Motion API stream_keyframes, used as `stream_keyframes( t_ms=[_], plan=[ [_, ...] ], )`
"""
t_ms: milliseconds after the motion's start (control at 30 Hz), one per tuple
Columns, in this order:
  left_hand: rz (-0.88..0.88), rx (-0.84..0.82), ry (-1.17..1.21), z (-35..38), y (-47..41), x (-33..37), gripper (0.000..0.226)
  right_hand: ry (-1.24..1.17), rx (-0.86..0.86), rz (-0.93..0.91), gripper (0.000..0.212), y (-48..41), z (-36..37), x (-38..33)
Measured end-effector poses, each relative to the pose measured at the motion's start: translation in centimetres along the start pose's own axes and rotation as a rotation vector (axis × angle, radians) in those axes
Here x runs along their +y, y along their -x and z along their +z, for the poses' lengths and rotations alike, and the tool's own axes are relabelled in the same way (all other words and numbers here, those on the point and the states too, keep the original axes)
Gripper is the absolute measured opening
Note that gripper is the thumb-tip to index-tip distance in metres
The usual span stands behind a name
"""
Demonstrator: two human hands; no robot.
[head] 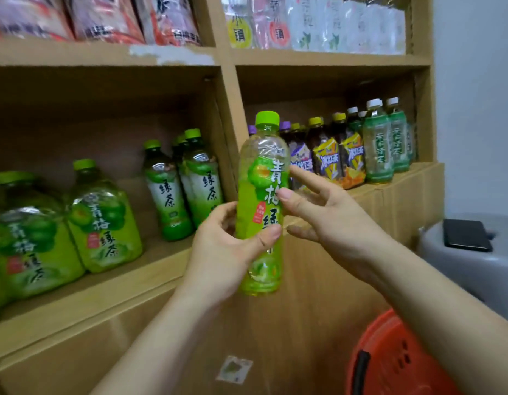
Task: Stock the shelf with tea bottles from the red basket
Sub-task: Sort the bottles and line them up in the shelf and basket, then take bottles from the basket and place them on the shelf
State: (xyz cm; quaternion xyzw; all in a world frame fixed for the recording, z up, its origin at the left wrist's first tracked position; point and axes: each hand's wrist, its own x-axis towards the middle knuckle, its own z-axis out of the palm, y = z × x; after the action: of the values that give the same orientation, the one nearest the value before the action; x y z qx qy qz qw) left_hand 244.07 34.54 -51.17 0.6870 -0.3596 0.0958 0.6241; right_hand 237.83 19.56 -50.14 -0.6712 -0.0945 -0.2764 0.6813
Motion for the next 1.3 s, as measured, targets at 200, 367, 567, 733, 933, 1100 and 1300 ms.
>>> stream_keyframes(
  t_ms=[200,367,567,733,933,1100,1300],
  plan=[
    [-0.006,0.320,-0.290,-5.5,-4.3,-2.1,0.054,0.246,-0.162,-0.028,0.054,-3.0,5.3,2.2],
    [-0.085,0.356,-0.486,-8.3,-5.9,-5.0,0.044,0.590,-0.239,-0.072,0.056,-4.0,7.6,5.7],
    [-0.169,0.287,-0.649,-9.4,-7.6,-6.5,0.040,0.879,-0.331,-0.160,0.060,-5.1,9.8,6.6],
    [-0.162,0.327,-0.734,-10.2,-7.9,-7.3,0.049,0.982,-0.388,-0.166,0.064,-5.8,11.1,6.9],
    [-0.218,0.270,-0.800,-10.7,-9.3,-7.2,0.040,1.140,-0.387,-0.098,0.065,-6.8,11.7,7.6],
    [-0.214,0.269,-0.850,-10.8,-9.4,-7.8,0.041,1.120,-0.343,-0.056,0.065,-7.3,11.9,7.9],
    [-0.225,0.244,-1.038,-10.6,-8.9,-7.3,0.045,0.978,-0.178,-0.095,0.060,-6.5,10.4,7.3]
  ],
)
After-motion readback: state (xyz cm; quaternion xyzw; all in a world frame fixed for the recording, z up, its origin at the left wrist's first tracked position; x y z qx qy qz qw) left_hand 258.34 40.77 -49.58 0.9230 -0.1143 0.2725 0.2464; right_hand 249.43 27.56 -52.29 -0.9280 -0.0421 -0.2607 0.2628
